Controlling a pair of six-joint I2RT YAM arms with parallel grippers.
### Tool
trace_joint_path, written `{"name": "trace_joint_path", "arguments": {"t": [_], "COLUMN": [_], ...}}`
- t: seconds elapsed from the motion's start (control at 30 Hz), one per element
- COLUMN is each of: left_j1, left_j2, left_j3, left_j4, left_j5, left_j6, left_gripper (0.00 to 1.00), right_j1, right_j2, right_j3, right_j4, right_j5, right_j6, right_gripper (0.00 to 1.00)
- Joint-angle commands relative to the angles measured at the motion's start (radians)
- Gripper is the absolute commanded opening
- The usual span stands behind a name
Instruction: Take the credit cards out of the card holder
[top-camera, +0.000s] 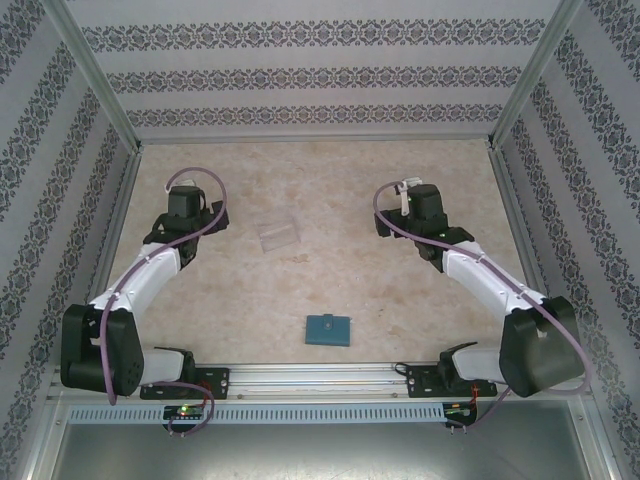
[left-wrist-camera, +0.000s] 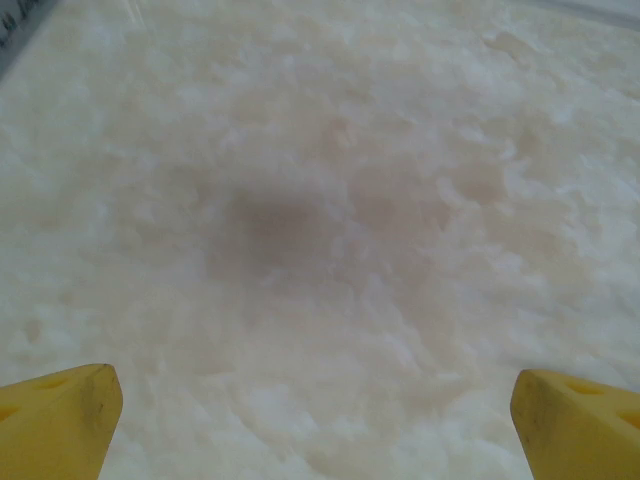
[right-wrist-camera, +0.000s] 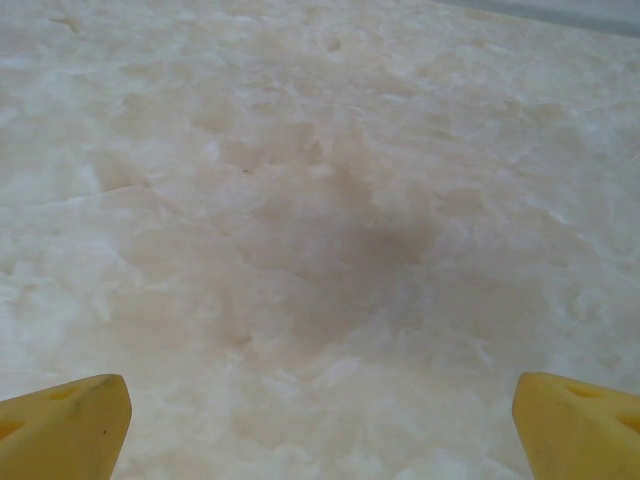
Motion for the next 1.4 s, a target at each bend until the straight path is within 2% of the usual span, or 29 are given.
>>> {"name": "trace_joint_path", "arguments": {"t": [0.0,0.23,0.37,0.53,0.8,1.37], "left_j1": [-0.02,-0.057,-0.091,-0.146,-0.185,-0.186], "left_j2": [0.028,0.117,0.19,0.297,0.421,0.539], "left_j3": [0.075,0.163,0.215,0.293,0.392,0.465], "left_j4": [-0.263,-0.329,-0.33,-0.352,-0.357,-0.355], "left_j5": [0.078,0.167,0.223,0.231,0.232,0.266], "left_j6": [-0.159,-0.23,-0.275,-0.315,-0.366,-0.362], "left_gripper": [0.97,0.94,0.84,0.63,0.44,0.25], "right_j1": [0.012,0.013,0.013,0.013,0.013,0.013], "right_j2": [-0.033,-0.048,-0.062,-0.065,-0.067,-0.09], "right_j3": [0.056,0.083,0.088,0.089,0.093,0.091], "right_j4": [-0.129,-0.205,-0.218,-0.221,-0.238,-0.262], "right_j5": [0.013,-0.012,-0.008,-0.013,0.001,0.028], "right_j6": [0.107,0.155,0.171,0.187,0.179,0.157], "right_gripper": [0.97,0.94,0.95,0.95,0.96,0.95]}}
